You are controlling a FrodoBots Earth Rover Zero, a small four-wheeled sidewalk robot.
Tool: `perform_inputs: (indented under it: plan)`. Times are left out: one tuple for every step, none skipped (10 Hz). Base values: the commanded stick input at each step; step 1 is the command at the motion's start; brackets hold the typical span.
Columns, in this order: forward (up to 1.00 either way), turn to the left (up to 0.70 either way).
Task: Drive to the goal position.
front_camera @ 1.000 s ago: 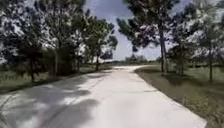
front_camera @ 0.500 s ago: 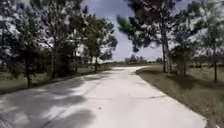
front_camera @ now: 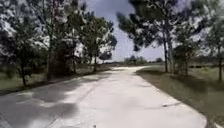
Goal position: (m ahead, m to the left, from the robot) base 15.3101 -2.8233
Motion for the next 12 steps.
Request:
perform_inputs:
  plan:
    - [0.70,0.00]
    - [0.70,0.00]
    - [0.70,0.00]
    - [0.70,0.00]
    - [0.70,0.00]
    - [0.70,0.00]
    - [0.70,0.00]
    - [0.70,0.00]
    - [0.70,0.00]
    - [0.70,0.00]
    - [0.70,0.00]
    - [0.70,0.00]
